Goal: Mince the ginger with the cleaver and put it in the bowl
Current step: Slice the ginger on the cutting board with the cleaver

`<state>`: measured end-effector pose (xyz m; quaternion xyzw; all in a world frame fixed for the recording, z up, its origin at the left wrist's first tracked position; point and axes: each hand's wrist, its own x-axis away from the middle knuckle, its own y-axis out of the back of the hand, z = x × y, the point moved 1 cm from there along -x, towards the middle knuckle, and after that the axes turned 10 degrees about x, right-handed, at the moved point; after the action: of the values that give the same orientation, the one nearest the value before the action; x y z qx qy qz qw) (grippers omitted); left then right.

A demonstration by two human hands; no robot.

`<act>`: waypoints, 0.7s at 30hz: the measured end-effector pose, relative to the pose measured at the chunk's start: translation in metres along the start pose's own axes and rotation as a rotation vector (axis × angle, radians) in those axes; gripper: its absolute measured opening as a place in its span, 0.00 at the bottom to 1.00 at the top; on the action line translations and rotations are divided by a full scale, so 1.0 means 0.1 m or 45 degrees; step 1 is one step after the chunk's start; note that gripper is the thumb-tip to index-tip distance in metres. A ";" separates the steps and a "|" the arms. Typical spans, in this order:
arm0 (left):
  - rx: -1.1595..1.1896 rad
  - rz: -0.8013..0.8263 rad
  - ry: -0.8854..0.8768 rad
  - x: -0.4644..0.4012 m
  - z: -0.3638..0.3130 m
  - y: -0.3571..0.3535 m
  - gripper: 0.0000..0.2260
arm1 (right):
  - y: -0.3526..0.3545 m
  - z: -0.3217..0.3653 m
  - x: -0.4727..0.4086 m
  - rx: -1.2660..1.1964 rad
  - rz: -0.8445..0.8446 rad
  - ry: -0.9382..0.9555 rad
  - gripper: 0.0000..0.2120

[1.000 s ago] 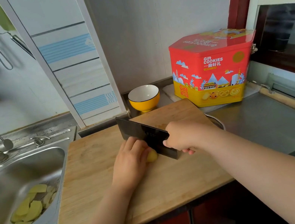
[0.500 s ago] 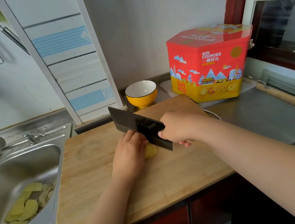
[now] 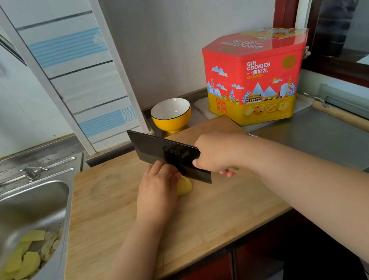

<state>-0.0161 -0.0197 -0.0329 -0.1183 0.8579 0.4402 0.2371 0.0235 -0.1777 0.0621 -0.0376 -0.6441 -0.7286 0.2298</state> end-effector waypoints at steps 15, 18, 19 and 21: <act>-0.043 -0.087 -0.064 0.02 0.07 -0.06 0.02 | -0.13 0.12 -0.18 0.011 0.178 -0.021 0.14; -0.051 -0.098 -0.071 0.02 0.07 -0.06 0.02 | -0.13 0.12 -0.19 0.012 0.198 -0.030 0.14; -0.052 -0.101 -0.071 0.03 0.07 -0.06 0.02 | -0.13 0.10 -0.19 0.013 0.199 -0.029 0.14; -0.058 -0.105 -0.073 0.03 0.07 -0.06 0.02 | -0.16 0.06 -0.18 0.036 0.178 -0.031 0.15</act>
<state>-0.0144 -0.0176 -0.0423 -0.1461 0.8349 0.4528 0.2767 0.0318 -0.1657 0.0421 -0.0882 -0.6529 -0.7012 0.2727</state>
